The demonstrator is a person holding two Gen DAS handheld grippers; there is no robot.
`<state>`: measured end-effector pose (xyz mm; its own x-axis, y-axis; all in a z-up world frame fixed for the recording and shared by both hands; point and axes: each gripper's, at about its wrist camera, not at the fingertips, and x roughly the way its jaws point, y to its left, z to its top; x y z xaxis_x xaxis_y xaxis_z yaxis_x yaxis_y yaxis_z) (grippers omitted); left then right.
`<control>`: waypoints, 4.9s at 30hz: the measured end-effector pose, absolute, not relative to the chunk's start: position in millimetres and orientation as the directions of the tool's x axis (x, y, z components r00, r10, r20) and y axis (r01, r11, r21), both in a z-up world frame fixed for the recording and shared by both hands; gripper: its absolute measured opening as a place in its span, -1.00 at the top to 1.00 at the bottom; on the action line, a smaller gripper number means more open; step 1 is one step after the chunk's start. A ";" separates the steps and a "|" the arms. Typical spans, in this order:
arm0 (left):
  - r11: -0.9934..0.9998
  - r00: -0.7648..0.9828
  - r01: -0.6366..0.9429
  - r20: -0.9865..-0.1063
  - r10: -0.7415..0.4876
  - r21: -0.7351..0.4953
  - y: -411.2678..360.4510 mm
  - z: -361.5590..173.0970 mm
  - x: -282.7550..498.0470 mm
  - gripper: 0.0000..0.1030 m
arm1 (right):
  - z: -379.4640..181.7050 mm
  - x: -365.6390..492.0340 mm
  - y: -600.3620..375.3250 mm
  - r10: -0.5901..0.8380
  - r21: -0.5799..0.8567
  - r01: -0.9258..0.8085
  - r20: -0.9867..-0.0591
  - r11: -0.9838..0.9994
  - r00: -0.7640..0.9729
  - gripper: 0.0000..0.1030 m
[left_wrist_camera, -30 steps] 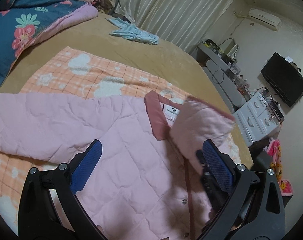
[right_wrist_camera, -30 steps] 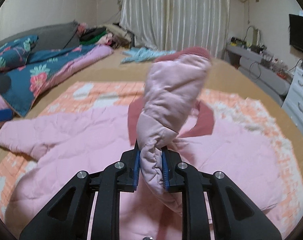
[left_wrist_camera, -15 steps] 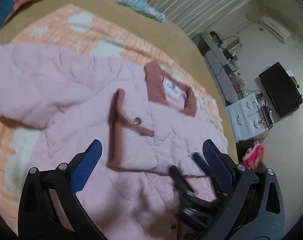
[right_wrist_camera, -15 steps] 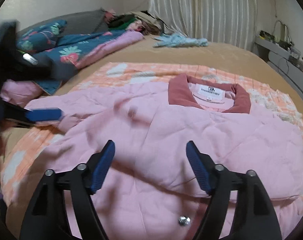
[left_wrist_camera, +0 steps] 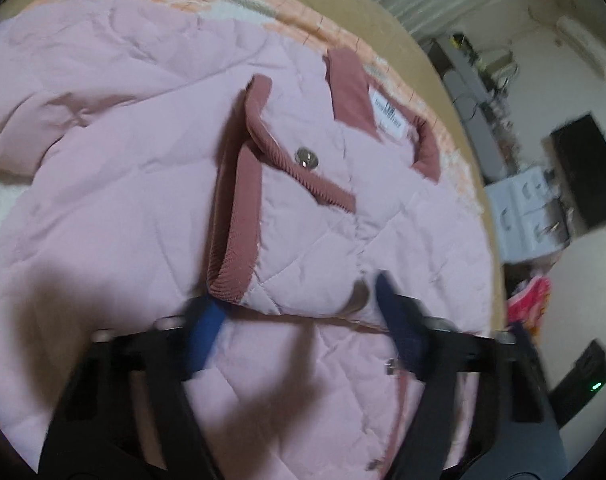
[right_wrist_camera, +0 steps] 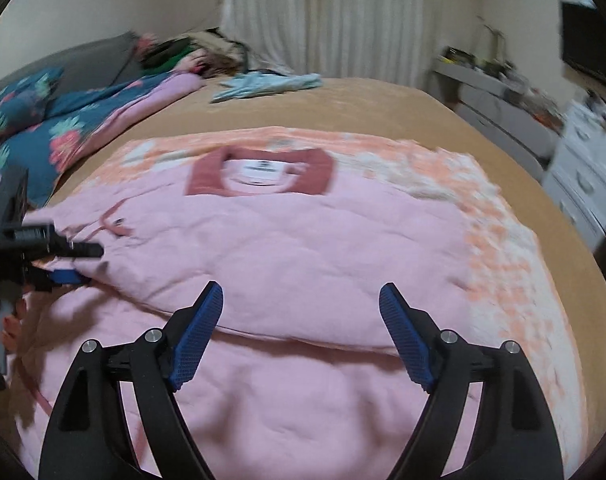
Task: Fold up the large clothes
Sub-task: 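Grasp the coat side edge beside the folded sleeve with the left gripper, then fold the side panel over toward the placket with the left gripper, release, then move the left gripper to the cuff of the other outstretched sleeve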
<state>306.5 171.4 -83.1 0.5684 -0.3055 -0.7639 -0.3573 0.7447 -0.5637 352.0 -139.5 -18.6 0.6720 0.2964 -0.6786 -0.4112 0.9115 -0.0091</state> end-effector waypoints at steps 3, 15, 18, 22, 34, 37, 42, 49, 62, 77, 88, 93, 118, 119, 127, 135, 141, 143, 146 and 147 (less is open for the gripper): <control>0.794 0.584 -0.328 -0.771 -0.255 -0.511 165.7 -72.5 309.0 0.75 | -20.4 355.0 -156.8 0.264 -0.033 -0.388 -0.681 0.921 0.683 -0.56; 0.904 0.637 -0.295 -0.769 -0.056 -0.311 162.3 -14.5 310.9 0.82 | -23.8 378.1 -181.4 0.229 0.041 -0.291 -0.723 0.956 0.652 -0.56; 0.907 0.623 -0.303 -0.781 -0.043 -0.292 161.2 -20.4 314.6 0.82 | -21.5 385.4 -182.0 0.229 0.063 -0.273 -0.735 0.960 0.639 -0.56; 0.916 0.613 -0.293 -0.789 -0.041 -0.275 162.4 -29.3 311.6 0.82 | -23.0 389.5 -178.7 0.223 0.063 -0.267 -0.745 0.962 0.629 -0.56; 0.920 0.566 -0.300 -0.824 -0.042 -0.253 163.7 -63.7 311.9 0.82 | -57.9 412.6 -137.1 0.230 0.048 -0.332 -0.813 0.942 0.535 -0.56; 0.920 0.558 -0.300 -0.829 -0.043 -0.250 163.9 -68.2 313.2 0.81 | -75.9 421.6 -136.9 0.204 0.047 -0.311 -0.846 0.949 0.492 -0.57; 0.922 0.551 -0.299 -0.833 -0.044 -0.246 163.1 -73.4 315.2 0.80 | -94.1 424.5 -137.7 0.195 0.062 -0.281 -0.857 0.958 0.477 -0.59; 0.925 0.544 -0.301 -0.838 -0.034 -0.233 160.0 -72.0 312.7 0.67 | -91.9 422.2 -137.7 0.193 0.068 -0.262 -0.849 0.963 0.491 -0.61; 0.933 0.579 -0.302 -0.815 0.018 -0.194 158.6 -27.1 273.4 -0.82 | -22.3 360.5 -144.1 0.267 0.107 -0.284 -0.741 0.953 0.616 -0.91; 0.924 0.630 -0.330 -0.774 0.062 -0.194 179.4 4.3 215.4 -0.82 | 22.4 308.6 -121.9 0.293 0.094 -0.316 -0.679 0.944 0.673 -0.92; 0.912 0.651 -0.361 -0.753 0.097 -0.194 200.3 12.2 179.3 -0.82 | 43.3 281.2 -89.5 0.324 0.087 -0.356 -0.648 0.931 0.689 -0.92; 0.903 0.658 -0.385 -0.742 0.125 -0.189 211.7 12.8 166.9 -0.82 | 47.8 273.4 -77.8 0.341 0.099 -0.368 -0.646 0.925 0.683 -0.92; 0.808 0.637 -0.537 -0.744 0.200 -0.242 303.1 -13.9 146.7 -0.82 | 39.1 262.9 23.7 0.412 0.083 -0.488 -0.668 0.869 0.620 -0.92; 0.805 0.638 -0.540 -0.744 0.201 -0.246 305.6 -13.8 146.7 -0.82 | 39.6 262.2 31.2 0.419 0.080 -0.500 -0.668 0.862 0.615 -0.92; 0.754 0.614 -0.607 -0.750 0.245 -0.251 343.5 -17.5 140.5 -0.82 | 42.3 256.4 86.4 0.461 0.056 -0.577 -0.666 0.815 0.586 -0.92; 0.696 0.570 -0.685 -0.753 0.329 -0.215 381.3 -17.9 135.8 -0.82 | 40.9 249.8 136.6 0.496 0.032 -0.643 -0.667 0.765 0.557 -0.92; 0.634 0.541 -0.736 -0.769 0.341 -0.236 407.4 -28.1 129.5 -0.82 | 34.3 246.0 171.0 0.508 0.004 -0.684 -0.673 0.730 0.538 -0.92; 0.612 0.535 -0.751 -0.772 0.344 -0.248 414.7 -32.1 127.1 -0.82 | 33.1 246.6 182.9 0.505 -0.012 -0.692 -0.675 0.722 0.538 -0.92; 0.577 0.522 -0.774 -0.779 0.349 -0.260 425.9 -39.5 123.7 -0.82 | 30.9 246.9 198.3 0.513 -0.018 -0.712 -0.680 0.702 0.523 -0.92; 0.564 0.519 -0.782 -0.781 0.348 -0.267 429.9 -42.2 122.3 -0.82 | 29.4 246.7 204.6 0.514 -0.020 -0.718 -0.684 0.696 0.518 -0.92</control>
